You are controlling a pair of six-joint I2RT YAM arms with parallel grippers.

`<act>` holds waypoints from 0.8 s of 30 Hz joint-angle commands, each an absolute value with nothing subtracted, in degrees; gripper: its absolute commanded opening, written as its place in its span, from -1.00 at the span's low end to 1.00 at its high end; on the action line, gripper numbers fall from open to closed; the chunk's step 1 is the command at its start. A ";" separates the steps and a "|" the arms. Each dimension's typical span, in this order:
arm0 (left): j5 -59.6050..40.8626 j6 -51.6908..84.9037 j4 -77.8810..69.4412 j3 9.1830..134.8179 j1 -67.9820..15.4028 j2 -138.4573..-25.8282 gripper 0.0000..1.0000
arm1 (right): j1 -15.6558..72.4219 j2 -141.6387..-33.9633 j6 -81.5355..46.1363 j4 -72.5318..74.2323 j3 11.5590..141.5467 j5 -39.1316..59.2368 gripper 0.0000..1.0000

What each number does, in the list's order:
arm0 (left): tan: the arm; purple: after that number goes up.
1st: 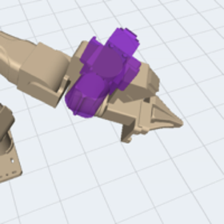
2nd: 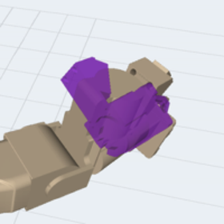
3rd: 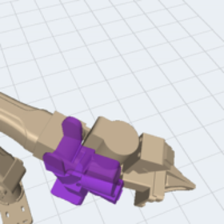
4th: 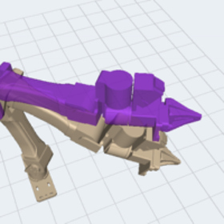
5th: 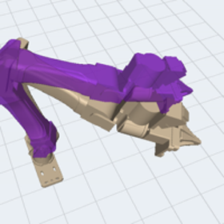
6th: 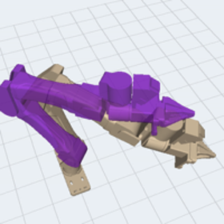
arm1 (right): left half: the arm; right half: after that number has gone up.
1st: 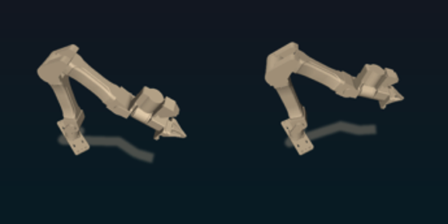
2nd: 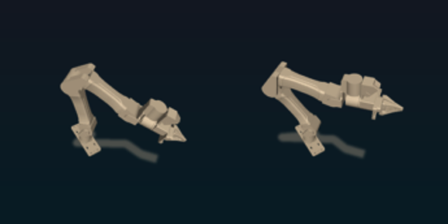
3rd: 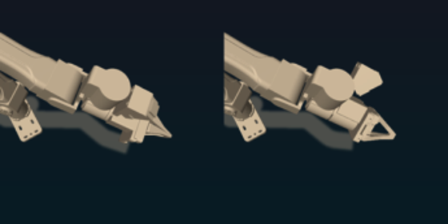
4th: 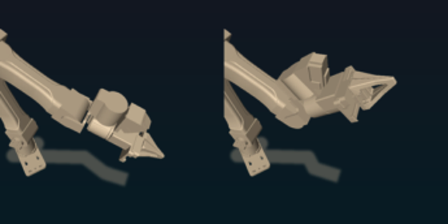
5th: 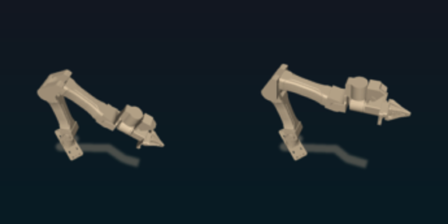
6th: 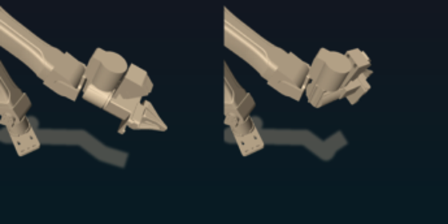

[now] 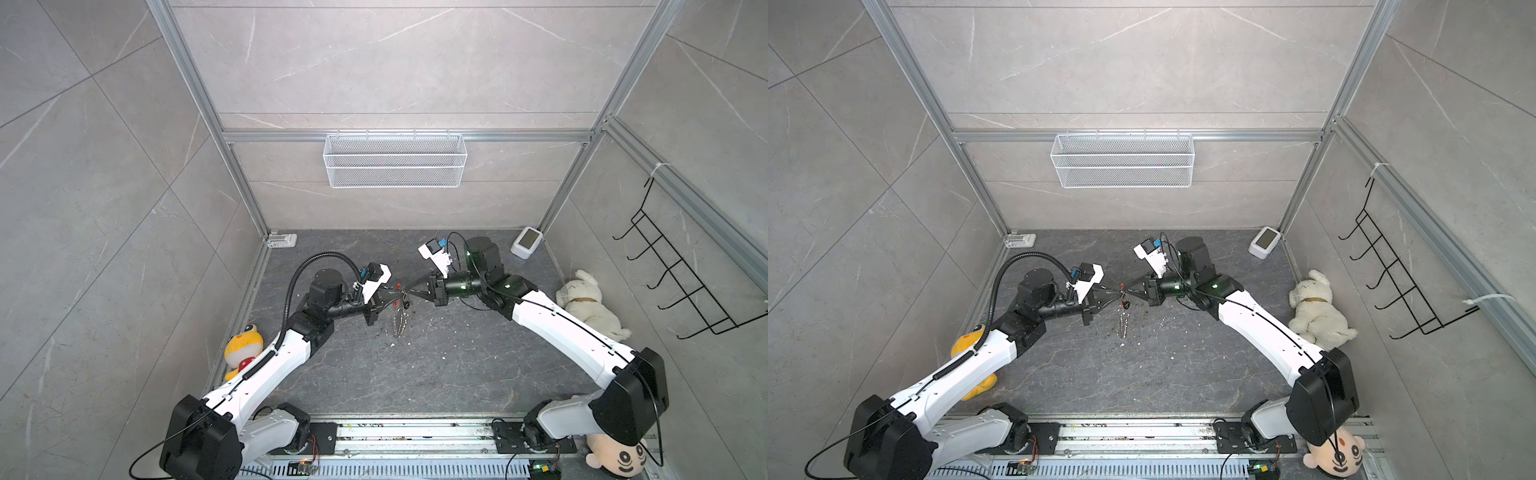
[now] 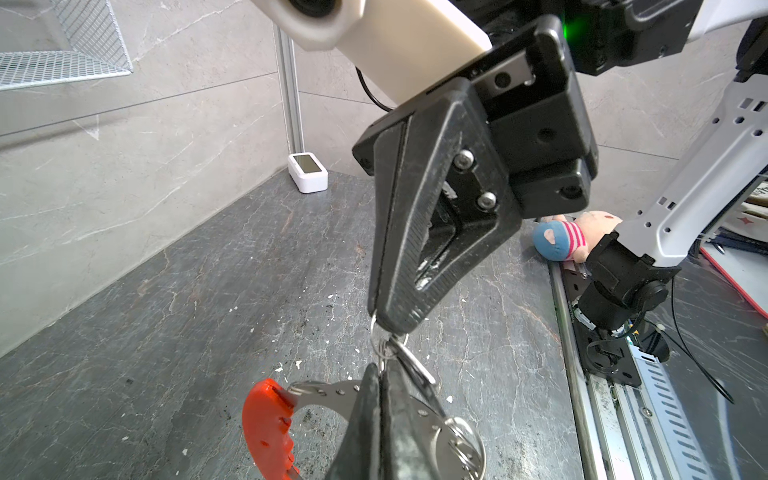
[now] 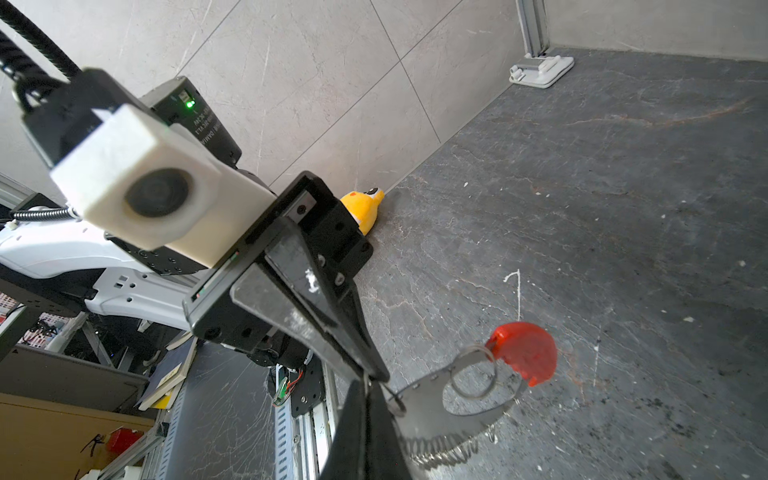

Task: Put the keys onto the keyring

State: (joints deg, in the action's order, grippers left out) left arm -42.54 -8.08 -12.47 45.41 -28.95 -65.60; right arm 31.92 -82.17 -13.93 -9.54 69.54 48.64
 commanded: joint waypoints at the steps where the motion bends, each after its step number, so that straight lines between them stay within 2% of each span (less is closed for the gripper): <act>1: -45.75 -9.11 -16.35 46.39 -29.17 -65.29 -1.00 | 32.29 -83.47 -14.06 -9.80 71.06 47.11 -1.00; 10: -45.03 -9.75 -16.35 46.06 -29.18 -64.19 -1.00 | 31.96 -84.39 -13.19 -11.40 69.65 44.39 -1.00; 24: -42.46 -10.52 -15.70 46.05 -29.18 -63.86 -1.00 | 29.61 -78.39 -14.07 -9.10 63.99 39.75 -1.00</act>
